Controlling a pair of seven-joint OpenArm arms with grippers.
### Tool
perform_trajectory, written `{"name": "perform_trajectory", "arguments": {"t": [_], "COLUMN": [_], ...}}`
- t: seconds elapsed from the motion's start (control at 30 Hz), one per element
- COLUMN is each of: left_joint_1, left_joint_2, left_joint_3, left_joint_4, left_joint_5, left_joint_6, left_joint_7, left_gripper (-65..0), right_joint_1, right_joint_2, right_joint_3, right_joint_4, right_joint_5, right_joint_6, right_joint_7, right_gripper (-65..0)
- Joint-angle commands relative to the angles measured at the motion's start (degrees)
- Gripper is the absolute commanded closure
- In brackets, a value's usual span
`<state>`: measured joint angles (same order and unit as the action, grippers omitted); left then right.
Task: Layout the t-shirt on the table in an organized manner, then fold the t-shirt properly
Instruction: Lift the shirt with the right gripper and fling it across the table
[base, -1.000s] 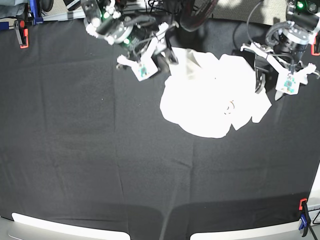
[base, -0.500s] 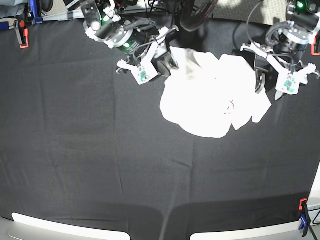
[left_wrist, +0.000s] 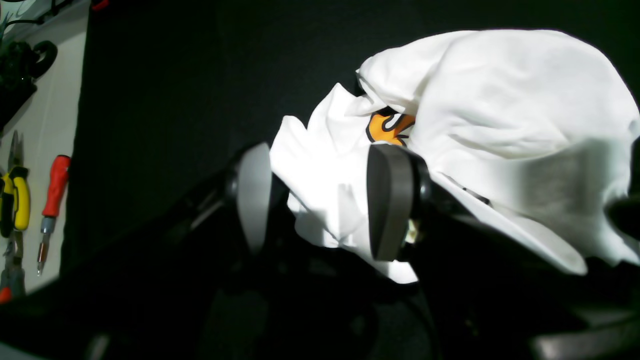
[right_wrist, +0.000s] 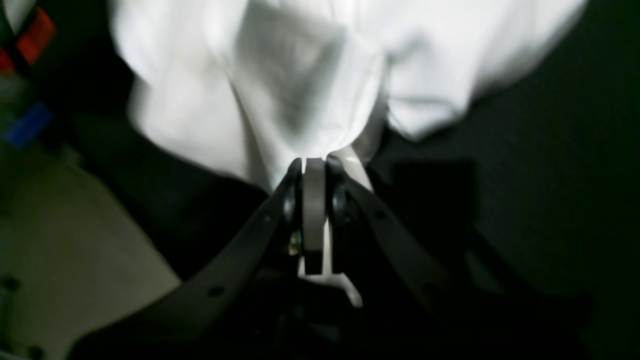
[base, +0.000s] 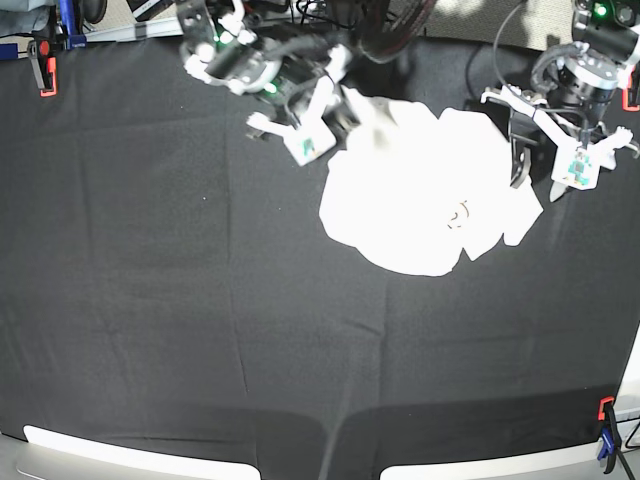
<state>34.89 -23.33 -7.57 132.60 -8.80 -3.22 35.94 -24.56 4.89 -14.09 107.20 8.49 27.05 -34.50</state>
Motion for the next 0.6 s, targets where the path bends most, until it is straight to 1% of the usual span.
{"name": "perform_trajectory", "arguments": {"t": [0.0,0.13,0.27,0.43,0.57], "left_joint_1": [0.0,0.0,0.0,0.0,0.0], "left_joint_2": [-0.3,-0.3,-0.3,-0.3,-0.3], "left_joint_3": [-0.3,-0.3,-0.3,-0.3,-0.3], "left_joint_4": [1.0,1.0,1.0,1.0,1.0], "left_joint_5": [0.2,0.2,0.2,0.2,0.1], "left_joint_6": [0.2,0.2,0.2,0.2,0.2], "left_joint_7": [-1.7,-1.7,-1.7,-1.7,-1.7], "left_gripper": [-28.8,-28.8,-28.8,-28.8,-28.8], "right_joint_1": [0.0,-0.3,-0.2,0.0,0.1], "right_joint_2": [0.9,4.5,7.8,12.1,14.7], "right_joint_3": [1.4,9.3,20.6,35.9,47.5], "right_joint_4": [1.4,1.6,1.6,1.6,1.6], "right_joint_5": [-0.2,-0.4,-0.3,5.6,6.8], "right_joint_6": [0.2,0.2,0.0,0.0,-0.1], "right_joint_7": [1.0,1.2,2.4,3.2,3.2], "right_gripper": [0.0,0.0,0.0,0.0,0.0]}}
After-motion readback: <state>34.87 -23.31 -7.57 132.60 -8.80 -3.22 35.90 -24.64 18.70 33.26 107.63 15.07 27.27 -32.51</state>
